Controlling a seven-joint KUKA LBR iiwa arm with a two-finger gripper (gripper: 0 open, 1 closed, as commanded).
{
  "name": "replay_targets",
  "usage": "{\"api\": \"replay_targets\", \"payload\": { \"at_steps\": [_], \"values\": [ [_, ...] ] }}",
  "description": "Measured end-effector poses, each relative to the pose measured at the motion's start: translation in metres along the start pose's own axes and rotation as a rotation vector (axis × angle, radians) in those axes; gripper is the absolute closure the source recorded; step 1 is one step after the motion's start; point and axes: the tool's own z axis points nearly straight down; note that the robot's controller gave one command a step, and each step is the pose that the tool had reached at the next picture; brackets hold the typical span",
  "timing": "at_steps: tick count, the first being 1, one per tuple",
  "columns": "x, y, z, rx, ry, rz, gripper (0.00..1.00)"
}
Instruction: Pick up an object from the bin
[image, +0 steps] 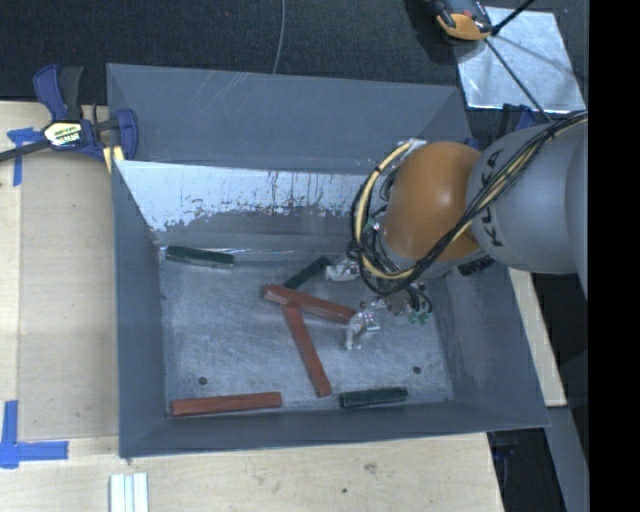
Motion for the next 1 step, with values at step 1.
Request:
{"api": "replay_targets", "payload": {
  "at_steps": [1],
  "values": [
    [0.0103,0.0040,-0.0151,-0.001,0.005,-0.106,0.00]
  ]
}}
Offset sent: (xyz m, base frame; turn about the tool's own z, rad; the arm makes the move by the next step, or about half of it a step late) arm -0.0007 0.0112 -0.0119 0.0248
